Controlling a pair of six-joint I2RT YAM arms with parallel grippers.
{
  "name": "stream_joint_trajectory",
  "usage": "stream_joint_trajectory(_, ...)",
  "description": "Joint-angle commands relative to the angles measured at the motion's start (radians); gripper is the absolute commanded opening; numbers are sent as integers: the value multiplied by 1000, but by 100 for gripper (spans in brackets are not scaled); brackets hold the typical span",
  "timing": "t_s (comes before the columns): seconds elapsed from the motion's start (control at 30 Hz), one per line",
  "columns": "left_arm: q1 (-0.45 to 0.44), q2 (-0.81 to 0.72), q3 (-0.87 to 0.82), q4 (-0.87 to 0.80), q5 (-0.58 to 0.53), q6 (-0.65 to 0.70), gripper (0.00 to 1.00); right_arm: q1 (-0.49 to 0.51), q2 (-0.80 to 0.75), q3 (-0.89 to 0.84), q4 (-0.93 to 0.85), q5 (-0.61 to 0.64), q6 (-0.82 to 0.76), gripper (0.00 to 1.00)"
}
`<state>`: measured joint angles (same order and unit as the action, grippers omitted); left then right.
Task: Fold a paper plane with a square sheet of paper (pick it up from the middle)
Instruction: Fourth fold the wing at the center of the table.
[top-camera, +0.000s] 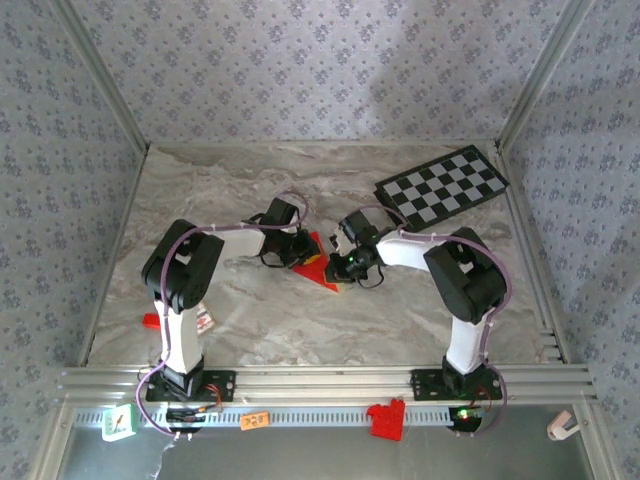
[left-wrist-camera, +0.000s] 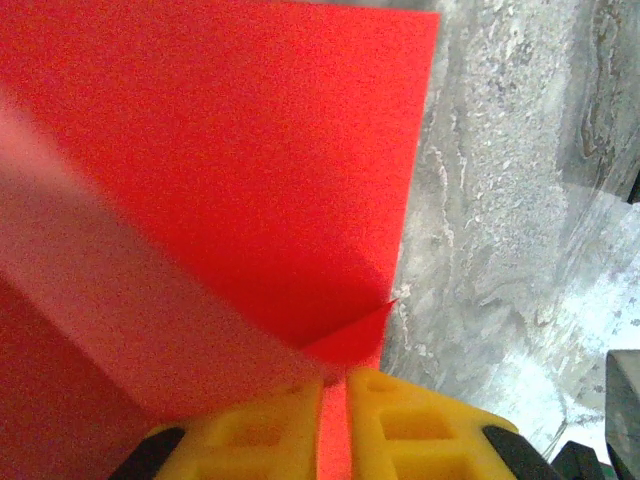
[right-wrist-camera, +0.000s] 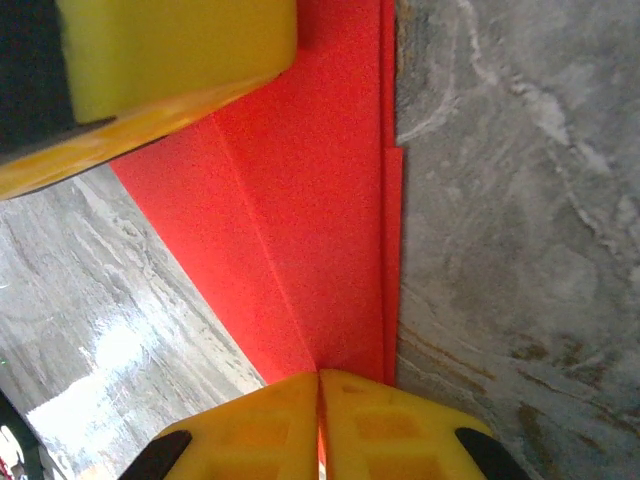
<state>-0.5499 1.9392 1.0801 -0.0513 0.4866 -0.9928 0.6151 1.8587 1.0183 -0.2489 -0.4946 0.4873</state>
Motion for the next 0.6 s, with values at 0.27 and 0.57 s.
stream_joint_trajectory(0.27,47,6,-17,57,-11,185,20,-12,109,-46,-130,69,-32,11)
stream_joint_trajectory(0.57,105,27,-17,26,-64,306,21,-15,113,-62,-159,94,-32,11)
